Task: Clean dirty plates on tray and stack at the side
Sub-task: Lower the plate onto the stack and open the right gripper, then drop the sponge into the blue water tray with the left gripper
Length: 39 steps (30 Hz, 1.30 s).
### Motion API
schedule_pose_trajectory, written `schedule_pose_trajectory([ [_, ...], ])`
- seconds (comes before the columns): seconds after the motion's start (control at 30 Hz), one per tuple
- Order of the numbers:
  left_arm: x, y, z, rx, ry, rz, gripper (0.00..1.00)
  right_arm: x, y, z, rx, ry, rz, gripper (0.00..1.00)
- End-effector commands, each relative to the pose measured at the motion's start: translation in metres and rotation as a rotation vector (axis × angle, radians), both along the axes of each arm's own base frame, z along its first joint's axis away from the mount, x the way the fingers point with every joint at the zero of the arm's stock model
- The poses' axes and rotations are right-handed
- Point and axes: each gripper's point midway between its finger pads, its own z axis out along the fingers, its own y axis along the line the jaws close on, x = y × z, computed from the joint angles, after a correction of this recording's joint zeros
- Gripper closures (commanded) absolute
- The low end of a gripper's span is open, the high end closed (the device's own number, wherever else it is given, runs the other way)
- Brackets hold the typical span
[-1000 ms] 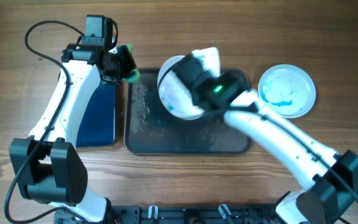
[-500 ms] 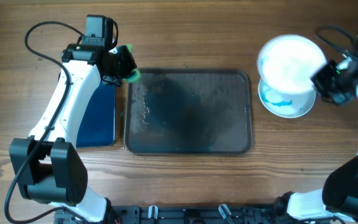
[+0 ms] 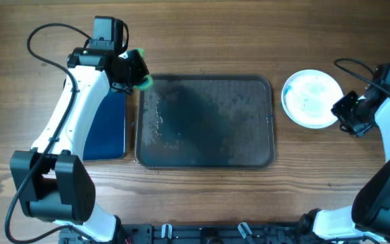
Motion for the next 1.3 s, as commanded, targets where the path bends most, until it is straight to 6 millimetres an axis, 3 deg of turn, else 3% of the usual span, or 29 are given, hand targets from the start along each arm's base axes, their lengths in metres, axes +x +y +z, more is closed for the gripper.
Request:
schedule_pose_trajectory([
  [0.0,-0.012,0.004,0.0,0.068,0.017,-0.099,0.96,0.034,0.017,0.042,-0.006,-0.094,0.166,0.58],
  [0.07,-0.023,0.02,-0.005,0.151,0.067,-0.099,0.96,0.049,0.031,0.065,-0.036,-0.132,0.266,0.53],
  [0.13,-0.039,0.046,-0.011,0.273,0.142,-0.062,0.96,0.064,0.05,0.081,-0.053,-0.172,0.329,0.36],
  [0.23,-0.06,0.079,-0.013,0.405,0.238,-0.016,0.96,0.079,0.082,0.088,-0.061,-0.219,0.414,0.3],
  [0.33,-0.068,0.097,-0.017,0.463,0.272,0.013,0.96,0.082,0.099,0.089,-0.084,-0.224,0.46,0.3],
  [0.4,-0.075,0.11,-0.03,0.508,0.304,-0.05,0.96,0.083,0.104,0.088,-0.115,-0.218,0.479,0.28],
  [0.5,-0.079,0.134,-0.046,0.558,0.315,-0.004,0.96,0.084,0.104,0.088,-0.144,-0.215,0.488,0.24],
  [0.6,-0.081,0.146,-0.06,0.536,0.313,-0.005,0.96,0.083,0.105,0.088,-0.145,-0.209,0.496,0.24],
  [0.73,-0.08,0.162,-0.067,0.51,0.297,0.017,0.96,0.079,0.104,0.086,-0.148,-0.191,0.51,0.22],
  [0.8,-0.075,0.172,-0.066,0.488,0.274,0.068,0.74,0.076,0.104,0.085,-0.155,-0.179,0.537,0.12],
  [0.83,-0.074,0.17,-0.068,0.45,0.265,0.074,0.5,0.074,0.102,0.084,-0.161,-0.165,0.537,0.09],
  [0.87,-0.073,0.166,-0.069,0.413,0.258,0.069,0.0,0.072,0.102,0.083,-0.16,-0.157,0.54,0.07],
  [0.97,-0.071,0.156,-0.069,0.36,0.248,0.063,0.0,0.071,0.103,0.083,-0.157,-0.154,0.539,0.05],
  [1.03,-0.07,0.154,-0.058,0.355,0.229,0.068,0.0,0.071,0.103,0.083,-0.153,-0.154,0.532,0.05],
  [1.1,-0.061,0.145,-0.021,0.308,0.14,0.071,0.0,0.069,0.103,0.092,-0.149,-0.149,0.536,0.05],
  [1.2,-0.052,0.13,0.035,0.227,-0.037,0.104,0.0,0.071,0.106,0.121,-0.159,-0.176,0.586,0.05],
  [1.27,-0.057,0.13,0.063,0.234,-0.119,0.119,0.0,0.072,0.109,0.149,-0.173,-0.211,0.616,0.05],
])
